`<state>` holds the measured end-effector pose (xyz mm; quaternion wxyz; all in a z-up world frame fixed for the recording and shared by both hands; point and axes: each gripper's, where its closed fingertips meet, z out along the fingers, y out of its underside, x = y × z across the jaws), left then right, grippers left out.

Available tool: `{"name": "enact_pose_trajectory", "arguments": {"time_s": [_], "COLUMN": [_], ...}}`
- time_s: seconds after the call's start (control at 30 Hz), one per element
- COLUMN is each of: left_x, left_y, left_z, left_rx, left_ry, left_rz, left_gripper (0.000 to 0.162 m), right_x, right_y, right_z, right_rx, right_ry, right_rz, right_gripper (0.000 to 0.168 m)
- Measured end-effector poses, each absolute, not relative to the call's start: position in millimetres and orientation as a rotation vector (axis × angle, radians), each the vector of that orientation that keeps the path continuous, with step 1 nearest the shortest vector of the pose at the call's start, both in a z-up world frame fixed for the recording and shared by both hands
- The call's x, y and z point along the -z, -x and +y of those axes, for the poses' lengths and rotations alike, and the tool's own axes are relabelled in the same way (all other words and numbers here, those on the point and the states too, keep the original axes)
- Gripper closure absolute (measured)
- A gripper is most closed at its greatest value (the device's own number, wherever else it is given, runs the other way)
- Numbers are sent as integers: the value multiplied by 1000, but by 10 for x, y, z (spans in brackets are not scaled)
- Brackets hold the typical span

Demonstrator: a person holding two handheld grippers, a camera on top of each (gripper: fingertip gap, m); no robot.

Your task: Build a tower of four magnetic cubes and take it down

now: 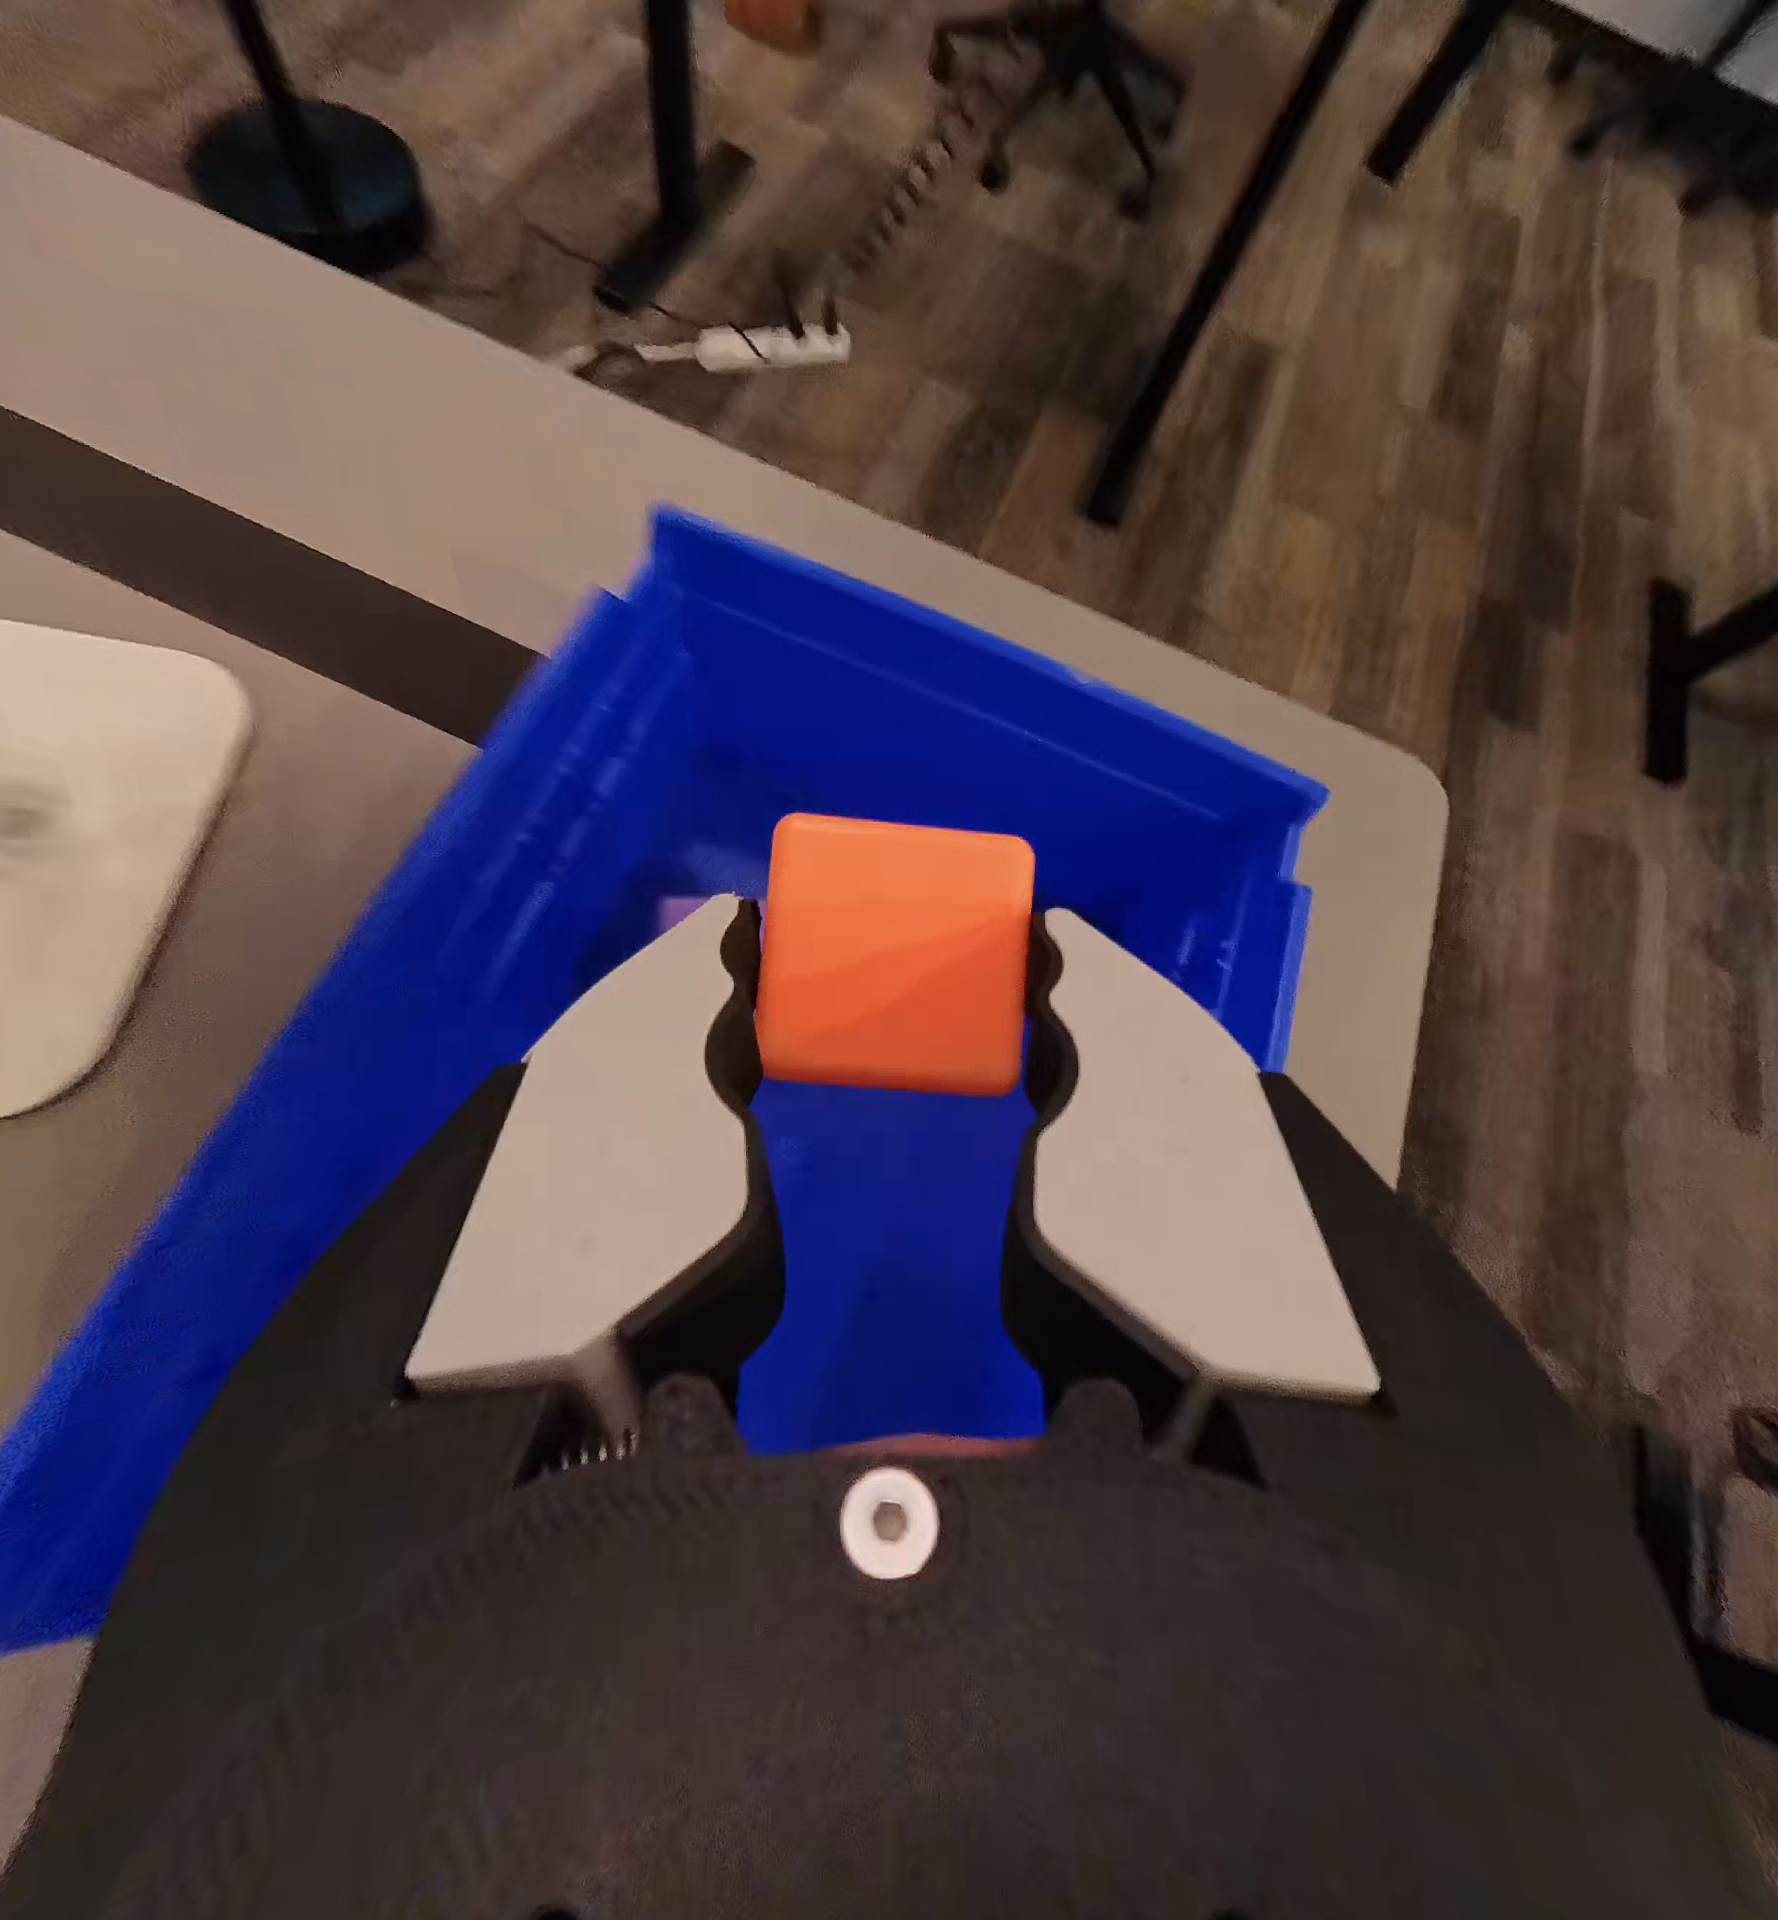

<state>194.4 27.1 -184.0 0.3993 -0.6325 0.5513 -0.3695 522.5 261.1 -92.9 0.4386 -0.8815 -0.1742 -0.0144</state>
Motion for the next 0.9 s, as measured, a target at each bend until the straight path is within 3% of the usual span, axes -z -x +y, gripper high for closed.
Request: {"name": "enact_pose_trajectory", "arguments": {"time_s": [0.27, 0.73, 0.8, 0.9], "left_x": [1840, 1839, 1840, 1839], "left_y": [-1944, -1946, -1948, -1948], "left_z": [270, 273, 273, 274], "left_rx": [936, 936, 937, 936], "left_ry": [1601, 1601, 1601, 1601], "left_rz": [1395, 1395, 1396, 1396], "left_gripper": [113, 113, 113, 113], "right_x": [1571, 2078, 2084, 2012], "right_y": [-5595, -5685, -5659, -5662], "right_z": [2770, 2741, 2738, 2739], "right_rx": [186, 285, 296, 356], "right_ry": [2353, 2522, 2526, 2508], "right_rz": [-328, -298, -309, -331], "right_gripper": [119, 117, 96, 98]}}
